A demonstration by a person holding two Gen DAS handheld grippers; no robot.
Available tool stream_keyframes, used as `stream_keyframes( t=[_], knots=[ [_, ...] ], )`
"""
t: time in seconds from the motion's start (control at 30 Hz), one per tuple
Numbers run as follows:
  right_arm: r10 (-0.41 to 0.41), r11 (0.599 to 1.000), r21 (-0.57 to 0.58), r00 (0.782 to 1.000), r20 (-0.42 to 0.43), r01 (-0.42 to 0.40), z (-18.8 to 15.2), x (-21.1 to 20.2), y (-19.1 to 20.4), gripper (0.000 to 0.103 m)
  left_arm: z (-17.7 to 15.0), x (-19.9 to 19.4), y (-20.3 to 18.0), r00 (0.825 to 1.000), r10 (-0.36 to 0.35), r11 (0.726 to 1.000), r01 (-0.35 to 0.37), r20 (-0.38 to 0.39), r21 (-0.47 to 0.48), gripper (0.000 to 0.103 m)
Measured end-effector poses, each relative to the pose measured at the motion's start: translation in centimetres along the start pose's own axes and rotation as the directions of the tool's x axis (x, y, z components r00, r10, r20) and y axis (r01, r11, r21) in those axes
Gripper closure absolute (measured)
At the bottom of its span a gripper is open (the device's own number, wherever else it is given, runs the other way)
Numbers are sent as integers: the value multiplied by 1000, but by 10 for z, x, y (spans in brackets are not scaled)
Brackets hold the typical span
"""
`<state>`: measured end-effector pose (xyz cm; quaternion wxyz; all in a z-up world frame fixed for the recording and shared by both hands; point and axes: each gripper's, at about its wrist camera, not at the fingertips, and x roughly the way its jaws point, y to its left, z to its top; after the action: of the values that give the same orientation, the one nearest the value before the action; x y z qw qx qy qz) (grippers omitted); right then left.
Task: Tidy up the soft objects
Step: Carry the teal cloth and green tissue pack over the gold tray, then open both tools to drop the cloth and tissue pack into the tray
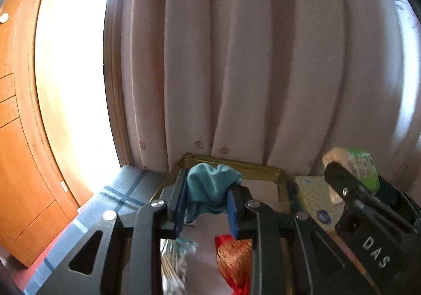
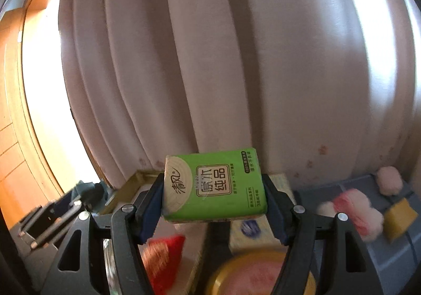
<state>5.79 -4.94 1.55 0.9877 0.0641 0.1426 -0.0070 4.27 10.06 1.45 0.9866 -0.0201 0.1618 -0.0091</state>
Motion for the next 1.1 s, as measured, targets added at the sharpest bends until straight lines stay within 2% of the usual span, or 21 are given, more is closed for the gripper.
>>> stream_keyframes(
  t=[0.13, 0.2, 0.27, 0.37, 0.4, 0.43, 0.5, 0.57, 0.63, 0.67, 0.73, 0.77, 0.8, 0.87, 0.93, 1.0, 1.1],
  knots=[
    [35, 998, 46, 994, -108, -30, 17, 45, 5, 32, 18, 37, 5, 996, -7, 1000, 5, -86, -18, 78],
    [57, 996, 75, 982, -179, -44, 20, 71, 6, 32, 24, 55, 6, 991, -17, 1000, 13, -135, -25, 78],
    [78, 992, 112, 966, -248, -51, 20, 97, 4, 32, 29, 75, 6, 982, 10, 1000, -13, -190, -16, 77],
    [123, 983, 169, 935, -334, -69, 16, 128, 2, 32, 35, 101, 8, 961, 34, 999, -37, -273, -8, 69],
    [138, 980, 185, 925, -354, -75, 15, 136, 1, 32, 35, 107, 9, 956, 38, 999, -42, -290, -8, 59],
    [159, 975, 202, 915, -371, -87, 14, 143, 1, 31, 35, 114, 12, 950, 47, 998, -54, -310, -14, 40],
    [196, 968, 225, 900, -390, -113, 14, 153, 2, 31, 32, 122, 15, 938, 63, 997, -74, -341, -18, 20],
    [234, 958, 249, 885, -402, -140, 14, 160, 1, 30, 29, 130, 20, 928, 67, 996, -82, -367, -25, 10],
    [279, 943, 283, 878, -388, -175, 15, 162, -4, 26, 28, 132, 24, 936, 66, 995, -87, -346, -46, 0],
    [298, 936, 298, 876, -380, -188, 16, 162, -6, 23, 27, 132, 26, 938, 55, 994, -82, -344, -65, 1],
    [347, 913, 342, 868, -356, -224, 13, 151, -12, 22, 29, 131, 28, 938, 28, 994, -63, -345, -93, 1],
    [360, 906, 350, 868, -342, -238, 14, 147, -14, 22, 31, 128, 28, 943, 13, 993, -51, -333, -103, 1],
    [358, 906, 348, 878, -319, -243, 16, 138, -15, 22, 32, 127, 27, 946, 10, 994, -46, -324, -104, 1],
    [317, 915, 336, 915, -252, -224, 20, 118, -22, 22, 34, 121, 27, 953, 32, 995, -60, -302, -86, 1],
    [282, 927, 306, 941, -188, -217, 20, 95, -29, 22, 38, 112, 29, 965, 71, 992, -94, -253, -80, 1],
    [213, 953, 242, 970, -119, -180, 14, 65, -28, 22, 40, 98, 36, 975, 130, 983, -150, -178, -102, 1],
    [104, 978, 182, 994, -21, -99, 1, 29, -48, 22, 38, 77, 50, 977, 192, 963, -206, -94, -173, 1]
  ],
)
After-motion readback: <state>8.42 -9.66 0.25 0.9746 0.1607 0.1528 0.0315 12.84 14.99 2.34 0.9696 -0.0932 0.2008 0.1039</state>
